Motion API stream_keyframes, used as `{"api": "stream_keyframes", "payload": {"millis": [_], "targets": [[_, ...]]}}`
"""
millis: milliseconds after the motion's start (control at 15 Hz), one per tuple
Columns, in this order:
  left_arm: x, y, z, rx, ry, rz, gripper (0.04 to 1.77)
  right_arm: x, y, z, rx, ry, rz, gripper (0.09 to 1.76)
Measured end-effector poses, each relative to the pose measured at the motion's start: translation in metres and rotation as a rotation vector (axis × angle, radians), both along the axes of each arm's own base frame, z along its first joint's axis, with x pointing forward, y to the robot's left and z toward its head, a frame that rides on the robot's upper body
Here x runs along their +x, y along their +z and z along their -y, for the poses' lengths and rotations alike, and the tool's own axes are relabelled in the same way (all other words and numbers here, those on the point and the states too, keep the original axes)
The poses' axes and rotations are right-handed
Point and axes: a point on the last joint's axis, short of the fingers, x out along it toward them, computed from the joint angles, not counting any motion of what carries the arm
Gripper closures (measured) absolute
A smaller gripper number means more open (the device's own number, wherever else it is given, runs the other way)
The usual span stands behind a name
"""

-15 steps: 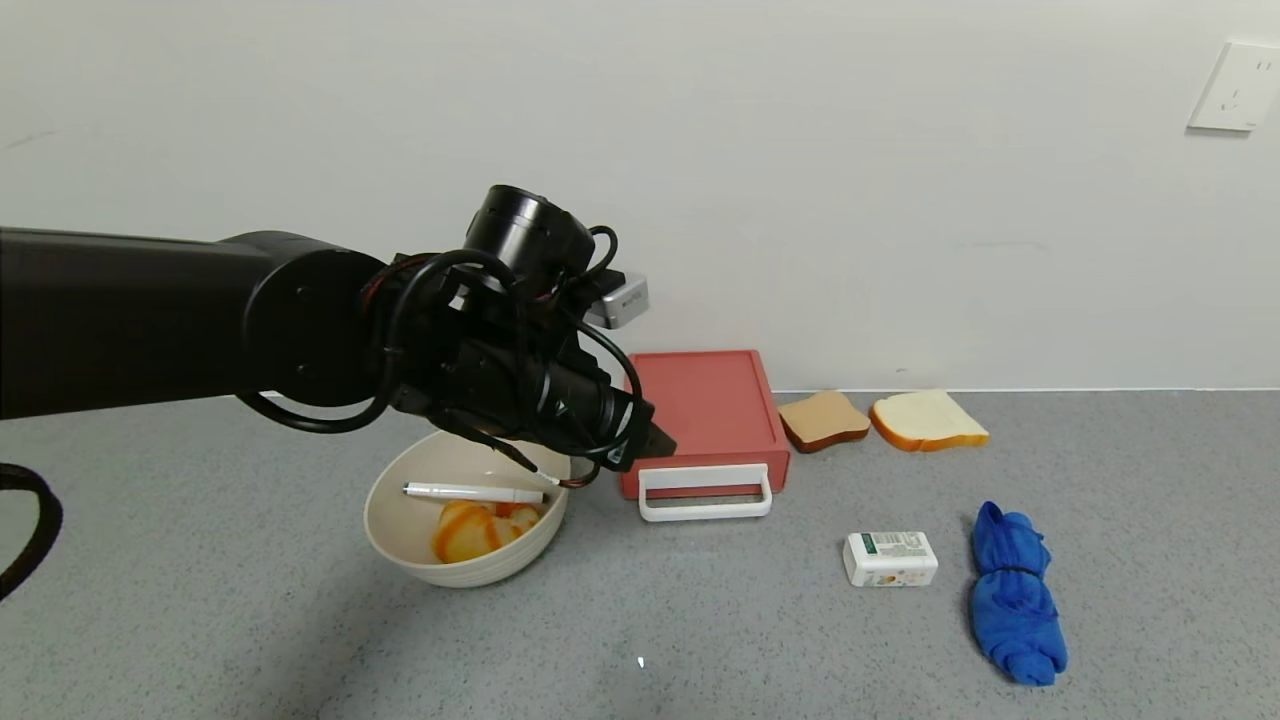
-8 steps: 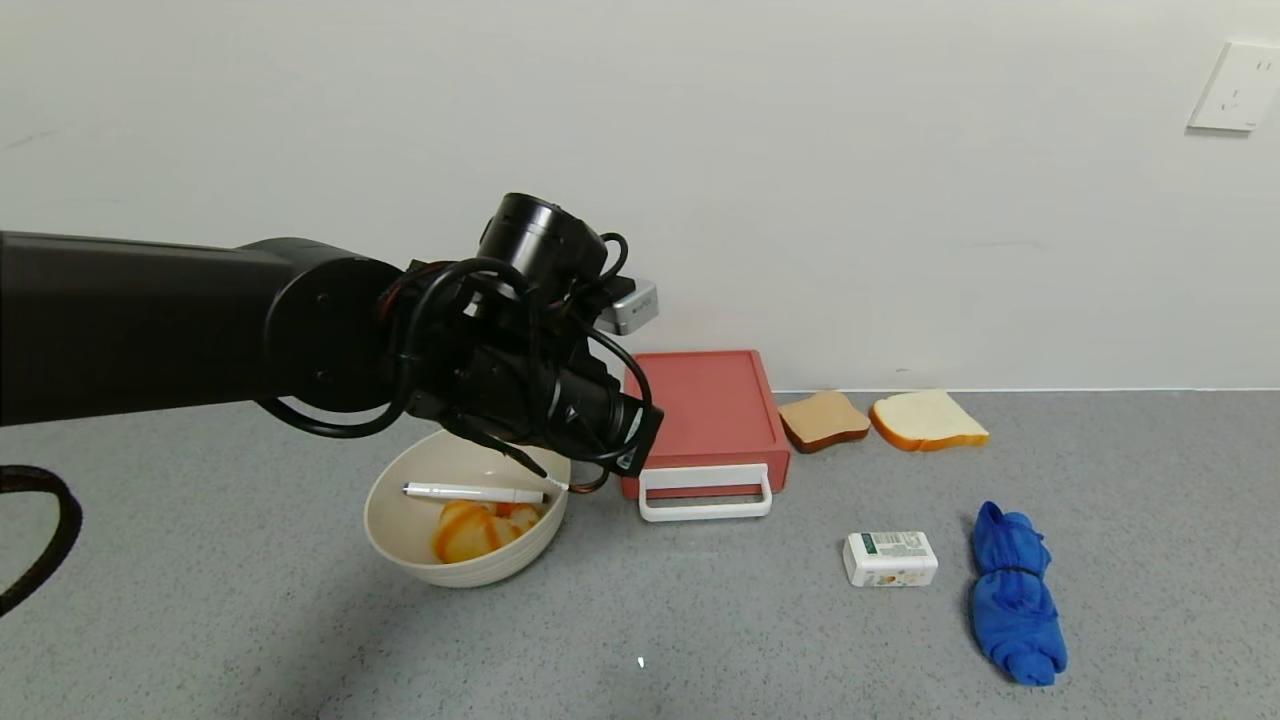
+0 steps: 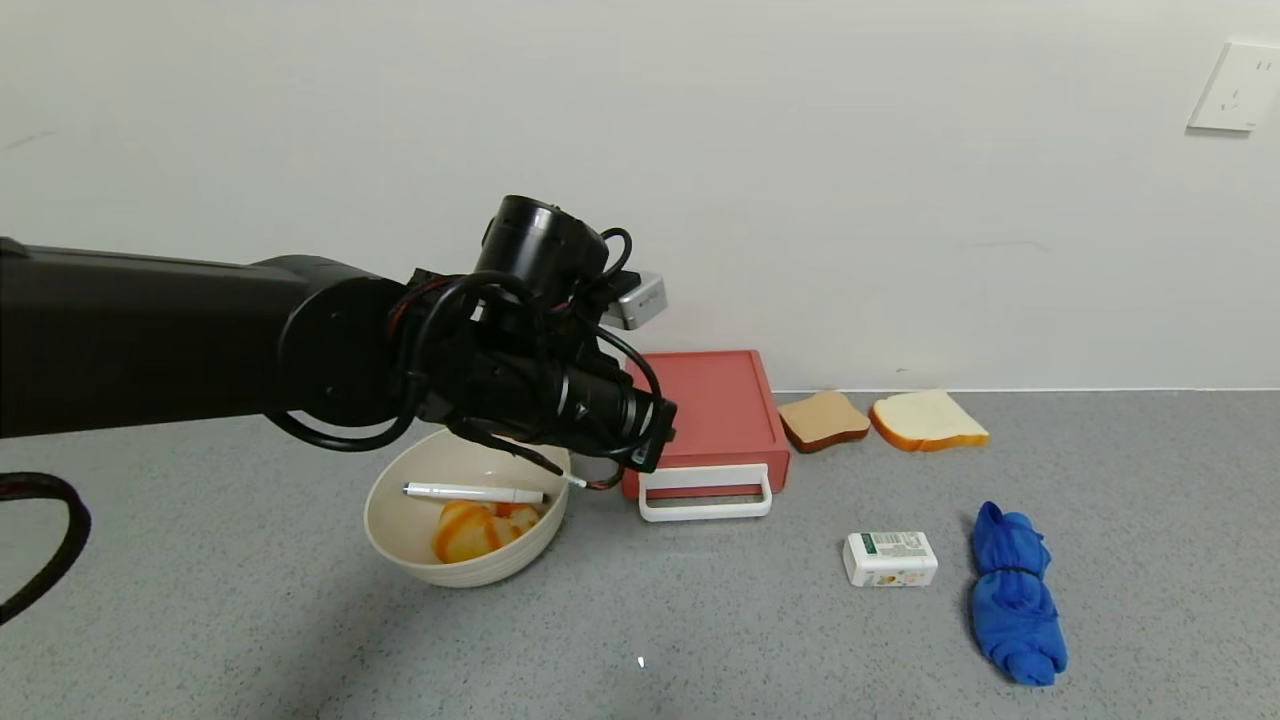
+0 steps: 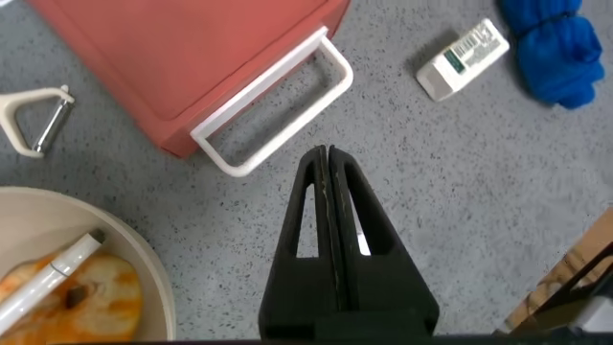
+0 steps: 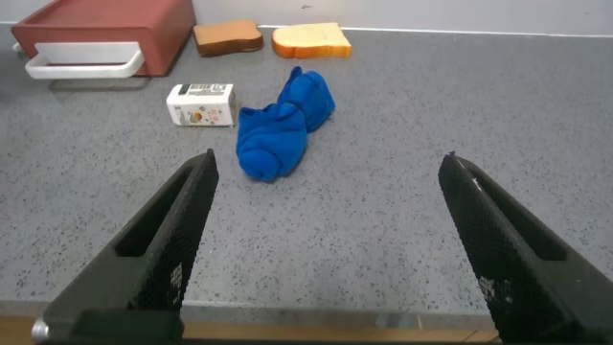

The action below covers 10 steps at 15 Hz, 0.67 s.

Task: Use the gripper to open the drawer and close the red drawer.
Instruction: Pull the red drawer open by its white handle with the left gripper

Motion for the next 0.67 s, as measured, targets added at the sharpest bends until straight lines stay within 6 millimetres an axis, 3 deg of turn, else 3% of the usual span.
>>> {"api": "stream_keyframes", "payload": {"millis": [467,667], "targets": [[0.006,0.008,0.037,-0.122,0.180,-0.192,1.70,0.000,0.000,0.000,0.000,0.000,0.000,0.15],[0.015,-0.004,0.052,-0.131,0.238,-0.266,1.70,0.000,0.000,0.000,0.000,0.000,0.000,0.15]]}}
